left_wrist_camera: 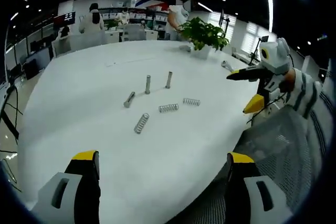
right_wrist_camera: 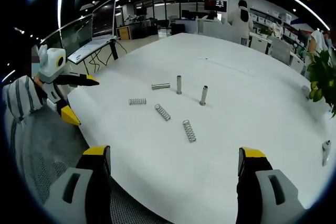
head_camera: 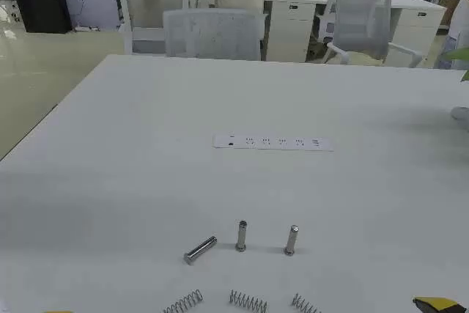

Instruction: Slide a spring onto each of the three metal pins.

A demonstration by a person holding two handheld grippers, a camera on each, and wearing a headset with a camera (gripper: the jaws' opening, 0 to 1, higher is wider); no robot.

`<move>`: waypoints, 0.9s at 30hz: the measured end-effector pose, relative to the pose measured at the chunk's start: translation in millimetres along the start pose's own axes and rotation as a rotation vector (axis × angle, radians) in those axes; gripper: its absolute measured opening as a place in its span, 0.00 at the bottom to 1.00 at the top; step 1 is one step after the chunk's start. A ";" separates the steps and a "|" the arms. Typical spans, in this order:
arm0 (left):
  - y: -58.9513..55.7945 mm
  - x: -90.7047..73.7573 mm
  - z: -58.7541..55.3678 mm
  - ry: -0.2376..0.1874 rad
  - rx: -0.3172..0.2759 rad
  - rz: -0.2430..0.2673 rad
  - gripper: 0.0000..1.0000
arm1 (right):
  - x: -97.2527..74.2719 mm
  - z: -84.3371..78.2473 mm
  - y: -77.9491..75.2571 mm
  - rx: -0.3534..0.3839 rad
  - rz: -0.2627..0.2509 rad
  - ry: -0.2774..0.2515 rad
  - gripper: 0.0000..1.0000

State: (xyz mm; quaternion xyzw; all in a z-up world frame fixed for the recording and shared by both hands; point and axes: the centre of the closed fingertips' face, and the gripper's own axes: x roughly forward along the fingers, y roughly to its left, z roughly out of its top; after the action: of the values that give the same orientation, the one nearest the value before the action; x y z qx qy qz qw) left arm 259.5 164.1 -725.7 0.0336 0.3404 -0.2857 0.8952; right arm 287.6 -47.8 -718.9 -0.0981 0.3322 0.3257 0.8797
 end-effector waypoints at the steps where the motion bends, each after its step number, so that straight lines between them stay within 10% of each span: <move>1: 0.3 -0.1 -0.6 -0.001 0.002 -0.001 0.98 | 0.0 -0.5 -0.1 0.001 -0.001 0.002 1.00; 27: -9.7 0.8 6.0 -0.017 0.049 -0.006 0.98 | -6.9 2.4 -9.1 0.013 -0.013 -0.031 0.99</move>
State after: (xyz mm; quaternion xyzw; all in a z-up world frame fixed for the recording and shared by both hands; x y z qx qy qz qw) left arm 258.3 154.2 -720.2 0.0522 0.3260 -0.2971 0.8960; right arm 290.7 -57.4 -713.0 -0.0894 0.3203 0.3194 0.8873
